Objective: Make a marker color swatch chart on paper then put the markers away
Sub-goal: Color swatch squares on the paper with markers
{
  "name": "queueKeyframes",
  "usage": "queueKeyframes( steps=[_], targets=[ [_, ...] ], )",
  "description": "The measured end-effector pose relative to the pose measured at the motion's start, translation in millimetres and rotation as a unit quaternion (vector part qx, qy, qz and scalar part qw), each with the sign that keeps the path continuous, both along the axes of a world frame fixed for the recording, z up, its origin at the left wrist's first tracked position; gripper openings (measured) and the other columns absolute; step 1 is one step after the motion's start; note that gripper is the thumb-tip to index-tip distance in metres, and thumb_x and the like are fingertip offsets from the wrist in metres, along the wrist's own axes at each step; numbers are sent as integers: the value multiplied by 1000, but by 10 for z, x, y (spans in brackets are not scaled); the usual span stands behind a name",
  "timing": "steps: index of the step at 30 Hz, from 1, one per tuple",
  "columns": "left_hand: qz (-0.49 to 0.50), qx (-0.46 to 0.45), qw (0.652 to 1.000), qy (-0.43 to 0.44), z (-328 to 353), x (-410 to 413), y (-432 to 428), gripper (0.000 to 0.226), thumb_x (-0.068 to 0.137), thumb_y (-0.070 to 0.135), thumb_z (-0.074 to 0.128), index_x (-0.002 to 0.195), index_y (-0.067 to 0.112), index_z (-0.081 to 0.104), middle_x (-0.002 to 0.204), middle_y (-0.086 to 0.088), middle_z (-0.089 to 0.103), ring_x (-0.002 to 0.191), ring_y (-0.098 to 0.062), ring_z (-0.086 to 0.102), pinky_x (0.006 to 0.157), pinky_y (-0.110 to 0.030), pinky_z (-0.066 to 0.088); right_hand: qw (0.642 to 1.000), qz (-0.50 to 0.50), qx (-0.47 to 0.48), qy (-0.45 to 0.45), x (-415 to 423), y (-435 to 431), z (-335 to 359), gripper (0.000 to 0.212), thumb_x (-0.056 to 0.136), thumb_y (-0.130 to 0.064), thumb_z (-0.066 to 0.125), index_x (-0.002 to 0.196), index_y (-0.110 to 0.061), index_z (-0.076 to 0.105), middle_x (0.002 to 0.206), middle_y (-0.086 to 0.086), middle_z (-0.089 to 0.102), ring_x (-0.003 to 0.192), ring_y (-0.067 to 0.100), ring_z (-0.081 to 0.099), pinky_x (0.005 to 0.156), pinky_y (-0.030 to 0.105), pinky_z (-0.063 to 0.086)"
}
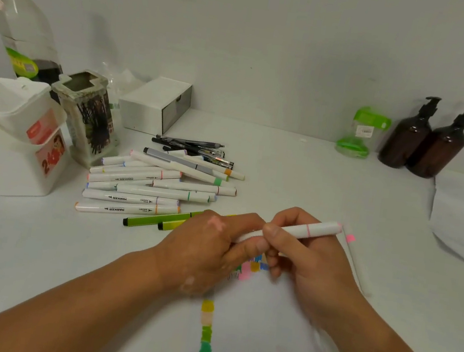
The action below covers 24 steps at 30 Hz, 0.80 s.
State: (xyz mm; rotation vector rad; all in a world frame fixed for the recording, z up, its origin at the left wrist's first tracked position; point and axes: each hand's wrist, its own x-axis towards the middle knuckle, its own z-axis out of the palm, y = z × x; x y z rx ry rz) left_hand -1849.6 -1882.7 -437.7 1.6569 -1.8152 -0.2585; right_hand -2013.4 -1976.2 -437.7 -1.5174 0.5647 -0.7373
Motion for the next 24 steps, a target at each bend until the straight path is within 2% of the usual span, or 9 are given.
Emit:
queueKeyframes(
  steps=[2,4,6,8,11,15,17,19,24],
  targets=[
    [22,36,999,-26,-22,38,10,54,81,79,48,119,40,50,65,11,52,60,-5,52,53,-19,37,997,-65,31,-24,-13,-43,13,18,75,-28,71,69,-18,58,52,7,49,48,21,45,43,29,40],
    [40,97,992,-72,-62,95,41,76,62,91,54,120,43,46,82,17,55,74,1,53,62,-17,44,991,-105,70,-50,-57,-107,26,9,74,-21,62,66,-16,59,49,5,43,46,20,41,41,28,36],
    [36,128,985,-113,-99,127,62,89,55,94,57,126,41,50,98,20,51,87,0,52,73,-19,49,990,-97,91,-45,-90,-133,28,17,73,-22,56,73,-12,70,53,9,50,49,21,50,42,29,41],
    [40,130,983,-123,-118,136,58,95,56,93,58,133,39,51,104,20,47,92,-3,51,79,-24,52,994,-67,91,-2,-81,-106,4,25,73,-23,55,77,-10,76,59,13,60,53,23,60,44,31,48],
    [64,118,984,-115,-123,152,48,94,62,89,59,140,38,48,107,20,44,94,-3,51,81,-24,51,995,-40,36,86,-45,-50,-35,16,72,-23,63,77,-14,76,62,11,65,54,21,61,47,30,49],
    [63,110,986,-109,-124,168,59,80,68,85,59,136,44,51,112,20,42,96,-2,51,81,-21,48,973,-71,-93,200,-63,-47,-72,8,70,-30,69,76,-26,71,56,1,66,49,12,58,46,27,46],
    [60,113,986,-111,-121,164,61,79,66,86,60,133,45,53,113,20,41,97,-2,51,81,-21,46,970,-68,-105,207,-62,-33,-78,4,76,-24,72,78,-28,71,55,-1,65,48,10,58,46,26,47],
    [61,117,985,-113,-121,162,59,83,63,88,60,133,45,52,114,20,41,97,-2,51,81,-21,44,968,-73,-117,210,-61,-31,-86,8,80,-20,73,79,-28,72,55,0,66,48,10,59,47,26,49],
    [68,115,985,-110,-132,160,51,85,61,88,62,133,44,54,114,20,41,97,-1,51,81,-20,45,965,-69,-130,218,-59,-17,-80,10,84,-22,75,79,-31,72,59,2,68,48,11,61,48,24,52]
  ],
)
